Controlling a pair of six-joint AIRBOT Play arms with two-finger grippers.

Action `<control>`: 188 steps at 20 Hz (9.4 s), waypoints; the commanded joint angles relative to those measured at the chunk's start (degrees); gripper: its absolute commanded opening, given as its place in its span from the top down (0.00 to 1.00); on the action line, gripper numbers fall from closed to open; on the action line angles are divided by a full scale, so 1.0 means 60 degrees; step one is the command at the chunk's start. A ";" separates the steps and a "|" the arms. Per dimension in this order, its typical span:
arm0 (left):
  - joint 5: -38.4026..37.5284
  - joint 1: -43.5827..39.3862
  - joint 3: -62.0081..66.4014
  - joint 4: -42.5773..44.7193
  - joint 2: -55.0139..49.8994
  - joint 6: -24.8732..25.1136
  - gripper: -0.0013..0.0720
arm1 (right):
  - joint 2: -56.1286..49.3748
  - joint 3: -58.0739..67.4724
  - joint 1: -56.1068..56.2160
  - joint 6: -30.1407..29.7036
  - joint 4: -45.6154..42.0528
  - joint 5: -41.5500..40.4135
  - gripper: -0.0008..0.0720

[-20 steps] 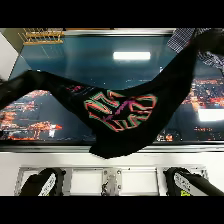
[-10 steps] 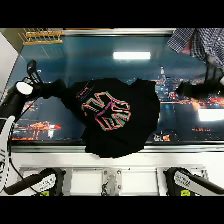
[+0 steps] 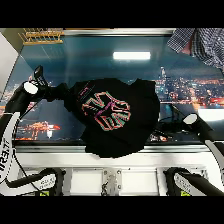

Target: Fold the clothes and pants, and hang the long-sleeved shirts on hangers.

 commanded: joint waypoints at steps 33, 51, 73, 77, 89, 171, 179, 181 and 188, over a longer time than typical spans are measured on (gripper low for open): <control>-0.0914 -0.2903 -0.3603 0.1938 0.2299 -0.0408 0.98 | -0.2171 0.1464 -0.1118 -0.1716 0.1778 -0.0769 0.34; -0.1541 -0.0776 0.3002 0.1927 0.7726 -0.0412 0.98 | 0.1869 1.2014 -0.0863 -0.1934 0.0466 0.0375 0.97; -0.0525 -0.0783 0.2448 0.1909 0.1206 -0.0958 0.98 | -0.3275 1.2131 0.0481 -0.0178 -0.1322 0.0641 0.97; -0.1100 -0.0699 0.5708 0.1942 -0.2055 -0.0688 0.44 | -0.4299 1.2134 0.0091 0.0484 -0.1071 -0.1020 0.26; -0.2794 0.1840 -0.0652 0.1993 0.0933 -0.0911 0.39 | 0.0372 0.6313 -0.1687 -0.0896 -0.1428 0.1676 0.33; -0.0903 0.0579 0.3479 0.0663 -0.1428 -0.0718 0.97 | -0.4856 1.1453 0.0189 0.1315 -0.3177 0.3687 0.98; -0.1326 0.0619 0.5501 0.0688 -0.3373 -0.0812 0.98 | -0.5665 1.1992 0.0106 0.1319 -0.3701 0.2313 0.98; -0.1574 0.0688 0.5129 0.0761 -0.3235 -0.0707 0.97 | -0.5563 1.1708 0.0208 0.1300 -0.3869 0.2386 0.98; -0.0758 0.0710 0.1450 0.0754 -0.1927 -0.0554 0.97 | -0.4506 0.8539 0.0390 0.1304 -0.4368 0.1978 0.98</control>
